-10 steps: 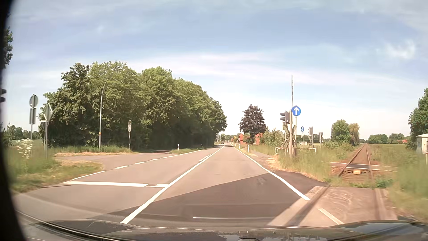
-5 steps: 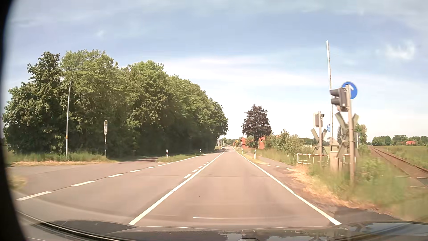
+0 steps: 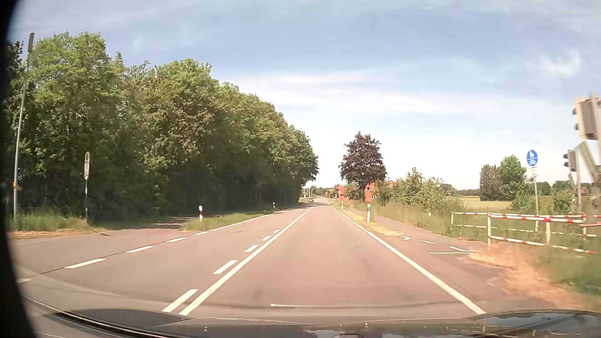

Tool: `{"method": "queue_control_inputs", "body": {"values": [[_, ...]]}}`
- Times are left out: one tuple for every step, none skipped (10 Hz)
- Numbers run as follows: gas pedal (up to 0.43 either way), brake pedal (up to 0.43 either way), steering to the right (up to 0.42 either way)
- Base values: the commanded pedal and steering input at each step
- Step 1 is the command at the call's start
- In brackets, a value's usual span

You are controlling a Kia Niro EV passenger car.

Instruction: Follow the waypoints while adhering to traffic rules and regulations

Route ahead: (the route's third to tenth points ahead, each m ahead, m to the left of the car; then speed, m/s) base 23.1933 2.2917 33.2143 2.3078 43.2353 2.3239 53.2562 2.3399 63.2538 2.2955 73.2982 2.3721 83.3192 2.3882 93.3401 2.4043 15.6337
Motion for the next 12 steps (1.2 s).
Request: {"method": "queue_control_inputs", "body": {"values": [[0.35,0.0,0.003],[0.35,0.0,0.003],[0.35,0.0,0.002],[0.35,0.0,0.001],[0.35,0.0,0.001],[0.35,0.0,0.001],[0.35,0.0,0.001],[0.35,0.0,0.001],[0.35,0.0,0.001],[0.35,0.0,0.0],[0.35,0.0,0.0],[0.35,0.0,0.0]]}}
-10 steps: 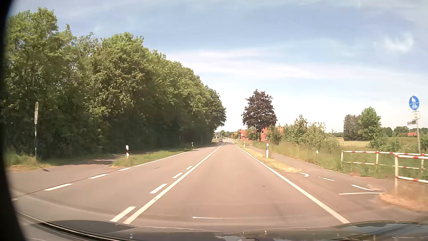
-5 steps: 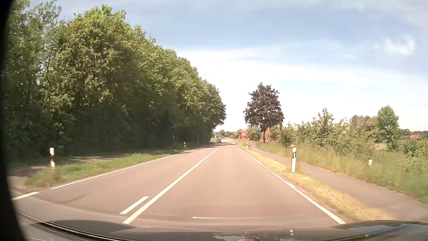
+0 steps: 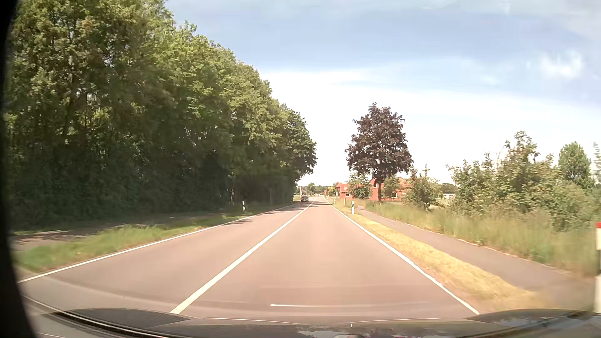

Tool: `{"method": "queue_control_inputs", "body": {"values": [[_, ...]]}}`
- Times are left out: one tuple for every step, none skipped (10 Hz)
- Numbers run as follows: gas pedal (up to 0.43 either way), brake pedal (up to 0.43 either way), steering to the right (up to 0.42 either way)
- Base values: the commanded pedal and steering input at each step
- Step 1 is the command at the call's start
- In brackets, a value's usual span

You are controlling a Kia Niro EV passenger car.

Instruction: Follow the waypoints while adhering to traffic rules and regulations

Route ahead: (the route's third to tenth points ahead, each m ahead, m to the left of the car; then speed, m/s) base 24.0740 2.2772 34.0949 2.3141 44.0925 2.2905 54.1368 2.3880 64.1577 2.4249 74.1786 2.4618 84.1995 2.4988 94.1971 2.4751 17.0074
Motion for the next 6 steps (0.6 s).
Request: {"method": "queue_control_inputs", "body": {"values": [[0.35,0.0,0.0],[0.35,0.0,0.0],[0.35,0.0,0.0],[0.35,0.0,0.0],[0.319,0.0,0.001],[0.248,0.0,0.0]]}}
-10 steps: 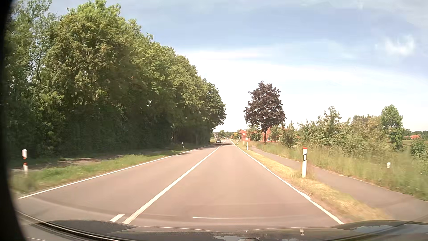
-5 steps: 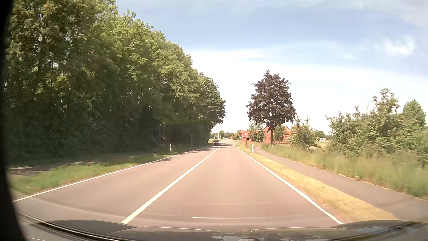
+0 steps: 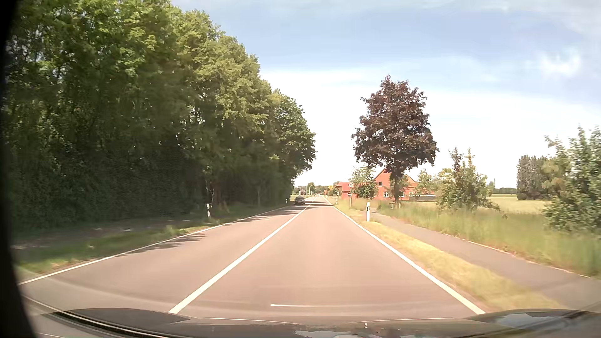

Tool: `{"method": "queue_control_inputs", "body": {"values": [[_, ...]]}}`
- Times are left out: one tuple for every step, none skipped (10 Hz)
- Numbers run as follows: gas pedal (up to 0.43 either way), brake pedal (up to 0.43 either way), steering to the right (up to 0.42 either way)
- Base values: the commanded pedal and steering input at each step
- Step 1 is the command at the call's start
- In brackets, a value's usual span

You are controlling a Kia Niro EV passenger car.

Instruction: Follow the waypoints while adhering to traffic rules and regulations

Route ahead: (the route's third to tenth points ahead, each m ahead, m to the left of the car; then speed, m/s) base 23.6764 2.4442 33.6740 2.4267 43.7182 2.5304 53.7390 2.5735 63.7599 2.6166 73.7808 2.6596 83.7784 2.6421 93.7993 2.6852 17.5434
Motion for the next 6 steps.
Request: {"method": "queue_control_inputs", "body": {"values": [[0.228,0.0,0.0],[0.22,0.0,0.0],[0.209,0.0,0.0],[0.197,0.0,0.0],[0.177,0.0,0.0],[0.157,0.0,0.0]]}}
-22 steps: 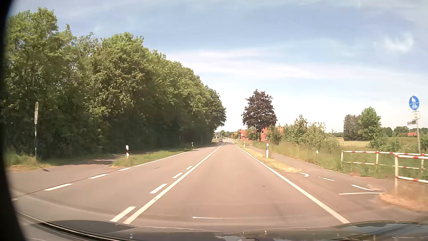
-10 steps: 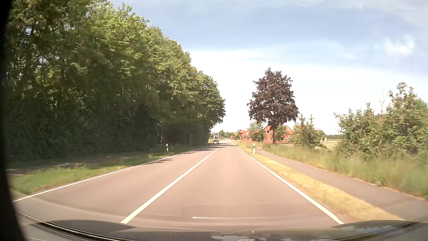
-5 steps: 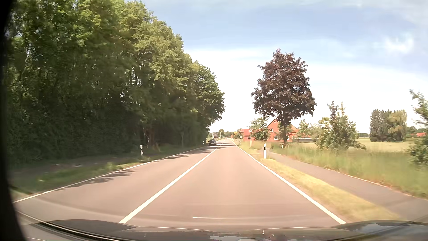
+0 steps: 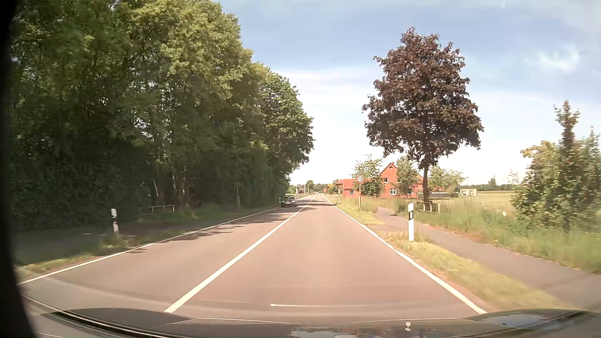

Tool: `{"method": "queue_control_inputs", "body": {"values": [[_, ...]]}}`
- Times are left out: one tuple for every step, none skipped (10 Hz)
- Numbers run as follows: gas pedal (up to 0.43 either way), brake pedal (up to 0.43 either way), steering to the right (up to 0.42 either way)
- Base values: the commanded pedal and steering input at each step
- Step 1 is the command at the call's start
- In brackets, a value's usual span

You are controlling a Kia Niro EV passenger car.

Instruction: Follow the waypoints while adhering to traffic rules and regulations

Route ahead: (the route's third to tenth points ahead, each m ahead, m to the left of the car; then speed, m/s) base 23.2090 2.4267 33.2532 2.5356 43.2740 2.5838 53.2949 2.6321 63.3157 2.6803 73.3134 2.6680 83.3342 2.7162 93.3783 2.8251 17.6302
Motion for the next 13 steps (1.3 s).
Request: {"method": "queue_control_inputs", "body": {"values": [[0.15,0.0,0.0],[0.15,0.0,0.0],[0.15,0.0,0.0],[0.157,0.0,0.0],[0.157,0.0,0.0],[0.189,0.0,-0.001],[0.189,0.0,-0.002],[0.189,0.0,-0.002],[0.197,0.0,-0.003],[0.22,0.0,-0.003],[0.228,0.0,-0.004],[0.228,0.0,-0.004],[0.228,0.0,-0.004]]}}
